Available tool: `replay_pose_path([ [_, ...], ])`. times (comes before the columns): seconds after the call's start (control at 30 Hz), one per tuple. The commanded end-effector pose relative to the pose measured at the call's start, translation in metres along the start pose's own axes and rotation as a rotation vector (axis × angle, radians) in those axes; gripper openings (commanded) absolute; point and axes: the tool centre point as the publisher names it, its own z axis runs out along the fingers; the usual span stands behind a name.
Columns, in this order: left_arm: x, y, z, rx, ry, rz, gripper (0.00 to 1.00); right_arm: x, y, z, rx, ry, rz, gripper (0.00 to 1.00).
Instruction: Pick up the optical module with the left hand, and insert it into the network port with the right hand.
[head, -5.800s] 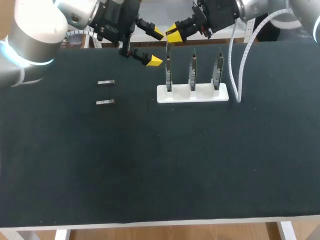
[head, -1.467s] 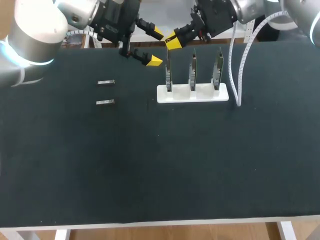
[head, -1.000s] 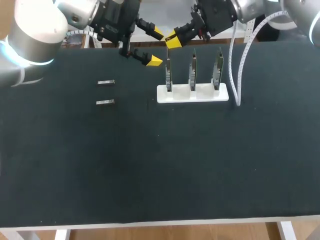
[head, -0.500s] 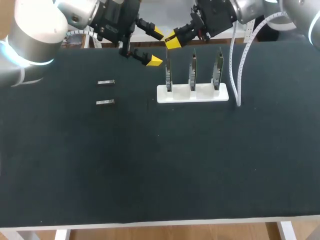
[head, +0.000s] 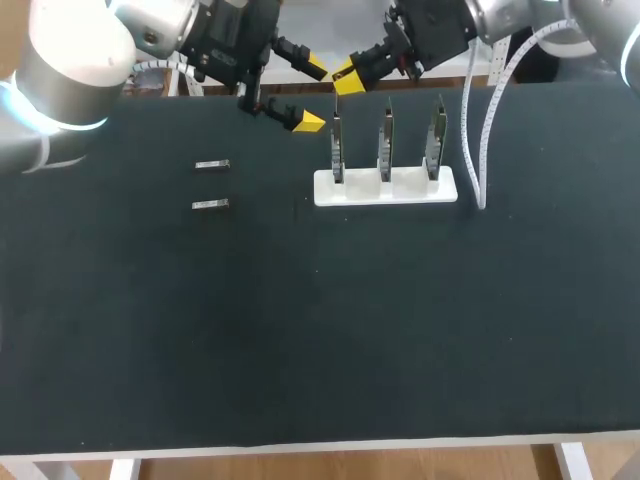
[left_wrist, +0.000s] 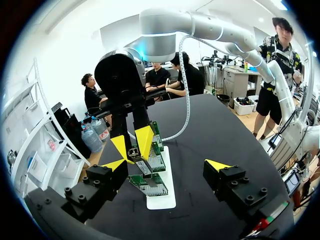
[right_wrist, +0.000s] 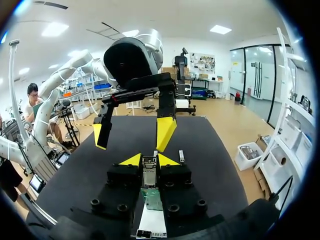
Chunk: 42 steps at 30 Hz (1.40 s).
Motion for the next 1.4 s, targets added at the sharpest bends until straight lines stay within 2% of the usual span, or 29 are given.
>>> replay_pose_path([
  [0.03, -0.0009, 0.0016, 0.0003, 0.003, 0.005, -0.001, 1.00, -0.0005, -0.0058, 0.0010, -0.009, 0.001, -0.001, 0.00],
  [1.4, -0.0009, 0.0016, 0.0003, 0.003, 0.005, -0.001, 1.00, 0.0043, -0.0123, 0.0051, -0.010, 0.013, 0.015, 0.00],
])
